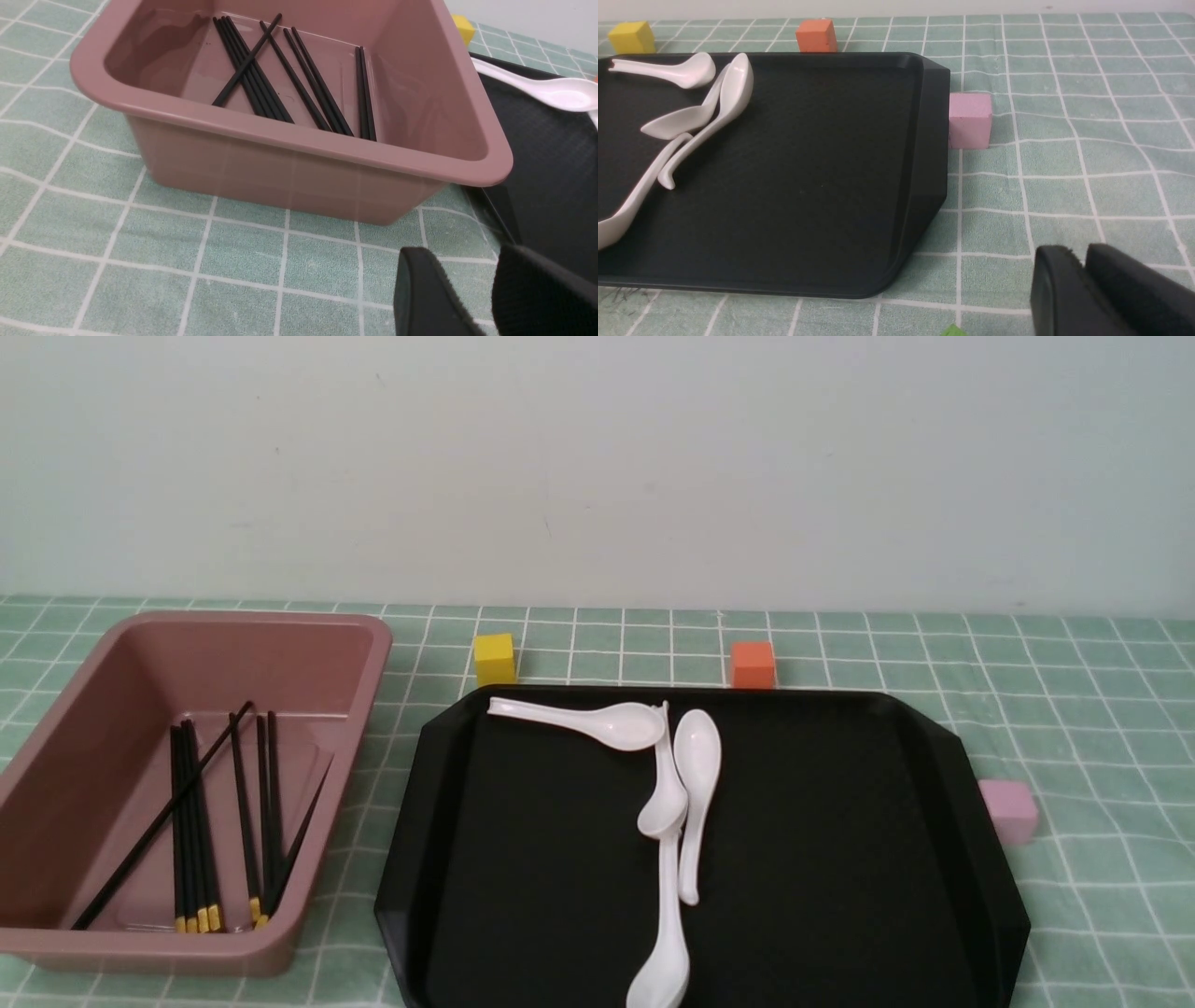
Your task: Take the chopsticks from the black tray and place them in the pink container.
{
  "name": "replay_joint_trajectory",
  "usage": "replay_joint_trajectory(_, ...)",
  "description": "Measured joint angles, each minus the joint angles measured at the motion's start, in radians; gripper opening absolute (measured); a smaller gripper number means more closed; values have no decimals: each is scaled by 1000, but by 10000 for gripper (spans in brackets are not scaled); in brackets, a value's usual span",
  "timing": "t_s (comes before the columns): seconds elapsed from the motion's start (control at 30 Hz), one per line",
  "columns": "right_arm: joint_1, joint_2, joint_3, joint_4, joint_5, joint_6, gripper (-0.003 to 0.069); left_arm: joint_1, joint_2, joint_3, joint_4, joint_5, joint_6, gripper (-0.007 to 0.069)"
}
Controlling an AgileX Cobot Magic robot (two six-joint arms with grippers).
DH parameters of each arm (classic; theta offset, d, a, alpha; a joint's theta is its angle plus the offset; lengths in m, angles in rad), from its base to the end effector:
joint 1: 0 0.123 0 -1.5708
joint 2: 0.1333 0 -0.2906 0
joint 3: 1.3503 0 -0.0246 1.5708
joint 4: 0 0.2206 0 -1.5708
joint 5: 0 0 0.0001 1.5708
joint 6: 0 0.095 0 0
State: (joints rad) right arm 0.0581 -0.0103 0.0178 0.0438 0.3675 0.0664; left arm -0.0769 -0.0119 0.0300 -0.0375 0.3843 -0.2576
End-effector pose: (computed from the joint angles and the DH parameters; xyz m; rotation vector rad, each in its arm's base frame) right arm 0.0205 0.0027 0.1737 0.0348 1.8599 0.1294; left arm 0.0200 -0.0029 0.1684 -0.1941 1.8844 -0.2656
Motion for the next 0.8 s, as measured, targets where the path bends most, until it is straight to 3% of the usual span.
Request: replay_joint_trajectory(0.8,0,0,0,0,0,0,133,0,0,0,0,0,0,239)
